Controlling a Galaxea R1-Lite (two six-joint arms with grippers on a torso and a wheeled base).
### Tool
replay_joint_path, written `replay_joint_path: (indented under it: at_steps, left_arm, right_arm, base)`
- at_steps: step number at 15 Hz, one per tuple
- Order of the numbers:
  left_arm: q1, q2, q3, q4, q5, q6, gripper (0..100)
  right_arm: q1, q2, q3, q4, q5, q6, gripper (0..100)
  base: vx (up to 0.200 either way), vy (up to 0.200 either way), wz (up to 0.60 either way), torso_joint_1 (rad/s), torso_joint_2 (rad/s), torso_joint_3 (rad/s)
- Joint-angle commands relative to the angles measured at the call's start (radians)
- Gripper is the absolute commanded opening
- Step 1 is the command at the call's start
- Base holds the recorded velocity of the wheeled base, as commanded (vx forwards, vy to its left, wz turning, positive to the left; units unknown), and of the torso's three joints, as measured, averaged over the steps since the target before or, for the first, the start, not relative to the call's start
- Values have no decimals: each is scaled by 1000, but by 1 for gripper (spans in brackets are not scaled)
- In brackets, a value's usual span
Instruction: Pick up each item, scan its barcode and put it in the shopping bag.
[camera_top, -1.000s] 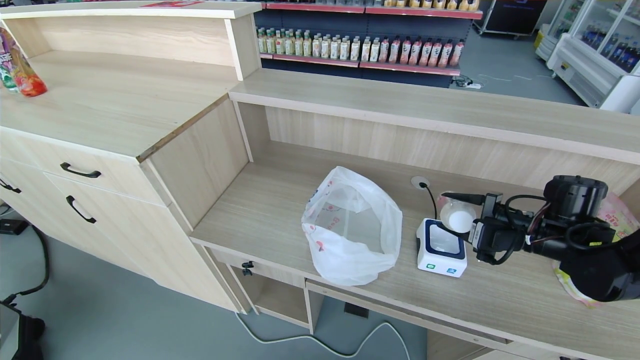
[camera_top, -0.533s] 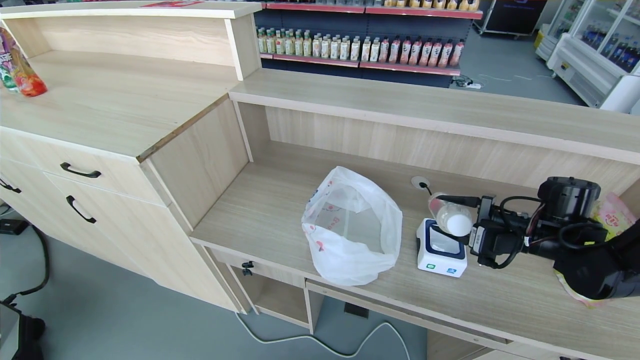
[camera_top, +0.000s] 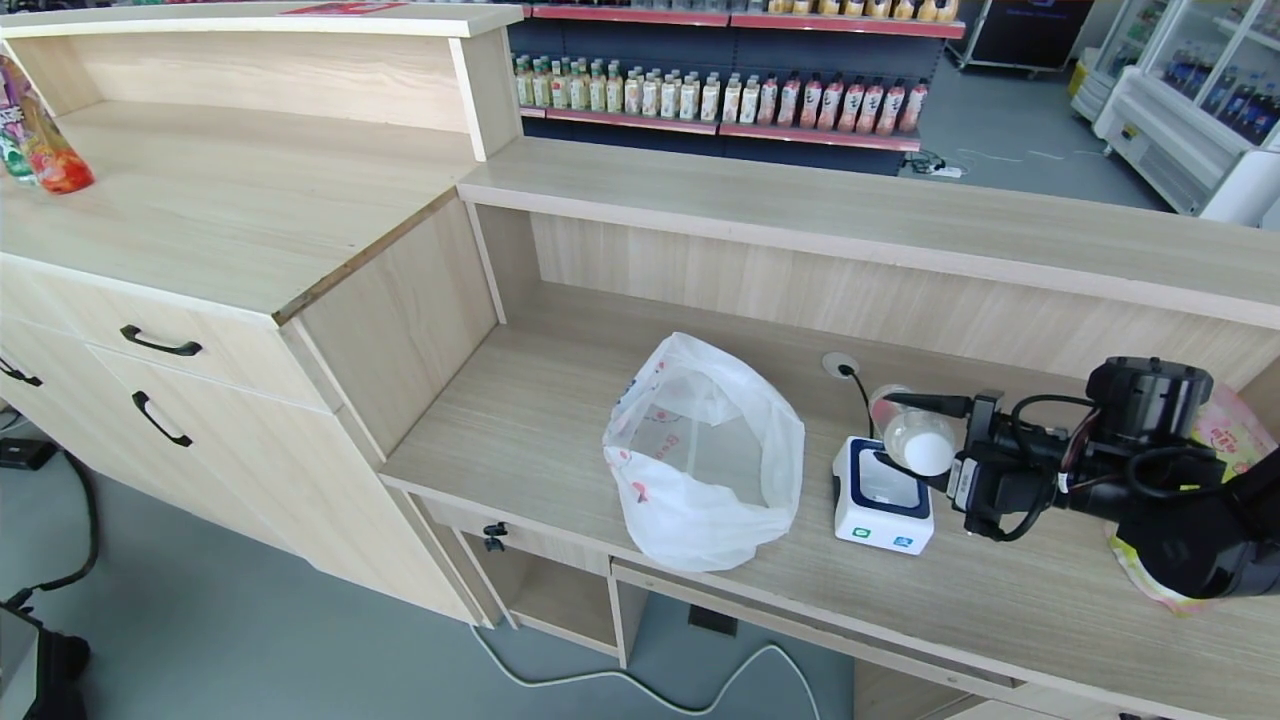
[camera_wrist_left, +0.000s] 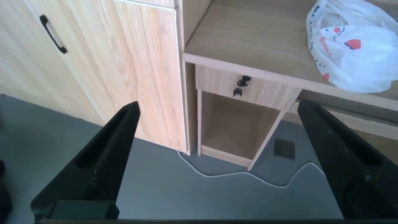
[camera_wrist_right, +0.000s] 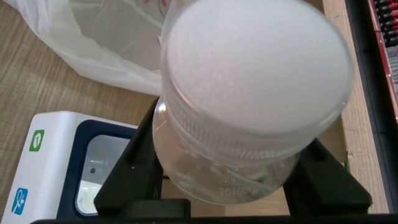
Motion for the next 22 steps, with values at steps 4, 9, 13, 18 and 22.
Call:
replay_joint_path:
  at_steps: [4,9,13,18,22]
  left_arm:
    - [0,0,0,0,0,-1,100]
    - [0,0,0,0,0,-1,100]
    - [0,0,0,0,0,1,100]
    - [0,0,0,0,0,-1,100]
    - [0,0,0,0,0,-1,100]
  right_arm:
    - [-13,-9,10,12,28,-35,0]
    - [-7,-61,-21,68,27,-23,0]
    - [7,-276,-100,332,23,82,0]
    - [-65,-482,-163,673,16,439,0]
    - [-56,-511,-169,699,-194,843,0]
  base:
    - [0,0,0,0,0,0]
    - [0,0,0,0,0,0]
    - [0,0,0,0,0,0]
    - [0,0,0,0,0,0]
    - [0,0,0,0,0,0]
